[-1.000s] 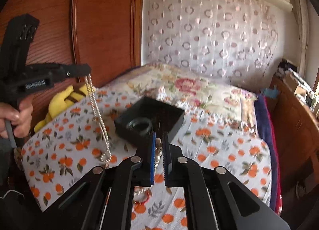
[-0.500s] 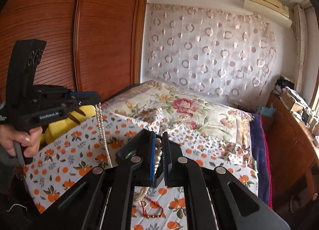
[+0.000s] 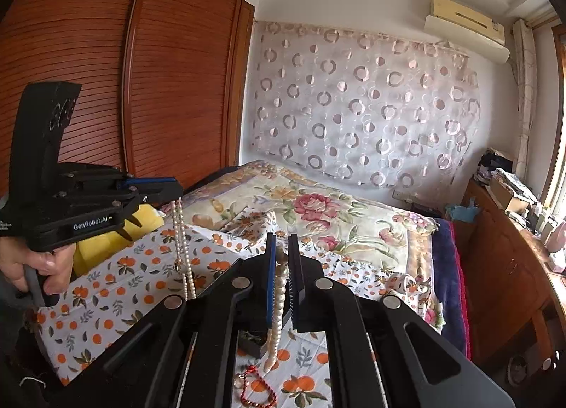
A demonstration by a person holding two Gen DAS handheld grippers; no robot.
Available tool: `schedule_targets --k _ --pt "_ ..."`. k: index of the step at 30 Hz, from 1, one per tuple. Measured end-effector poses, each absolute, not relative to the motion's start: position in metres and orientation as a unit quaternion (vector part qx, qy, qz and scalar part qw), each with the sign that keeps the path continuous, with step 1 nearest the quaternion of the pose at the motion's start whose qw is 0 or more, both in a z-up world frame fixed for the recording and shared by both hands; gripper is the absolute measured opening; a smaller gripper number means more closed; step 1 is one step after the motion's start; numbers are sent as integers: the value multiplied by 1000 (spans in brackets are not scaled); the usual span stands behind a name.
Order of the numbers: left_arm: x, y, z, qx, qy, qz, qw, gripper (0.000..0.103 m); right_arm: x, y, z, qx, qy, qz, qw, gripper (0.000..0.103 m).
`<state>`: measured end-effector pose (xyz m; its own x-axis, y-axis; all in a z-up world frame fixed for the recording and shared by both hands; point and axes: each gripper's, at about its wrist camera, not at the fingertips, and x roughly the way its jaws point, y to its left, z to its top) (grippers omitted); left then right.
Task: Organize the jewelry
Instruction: 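Lift the pearl necklace and carry it over the black box with the left tool, then lower the pearl necklace into the box and open the left tool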
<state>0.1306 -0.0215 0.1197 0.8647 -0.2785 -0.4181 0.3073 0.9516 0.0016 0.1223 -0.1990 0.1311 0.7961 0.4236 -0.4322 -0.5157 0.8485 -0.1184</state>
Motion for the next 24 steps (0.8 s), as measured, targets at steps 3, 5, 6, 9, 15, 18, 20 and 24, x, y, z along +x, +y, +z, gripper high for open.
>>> schedule_targets --k 3,5,6,9,15,18,20,24 --pt "137 -20 128 26 204 -149 967 4 127 -201 131 -117 201 244 942 7" --pt "144 -20 134 24 201 -150 968 4 128 -202 131 -119 202 244 941 7" --pt "146 -20 137 24 200 -151 968 4 130 -203 132 -121 200 243 941 7" --pt "156 -23 141 28 198 -154 968 4 133 -204 132 -118 202 246 941 7" --pt "180 -28 128 27 212 -161 964 4 150 -204 137 -106 200 255 940 7" --pt "191 -28 114 28 226 -163 960 4 156 -203 142 -100 193 263 940 8" --pt "199 -28 101 30 238 -164 957 4 159 -202 146 -98 185 267 941 7" --pt "212 -27 76 30 263 -165 950 4 167 -201 153 -90 175 279 940 7"
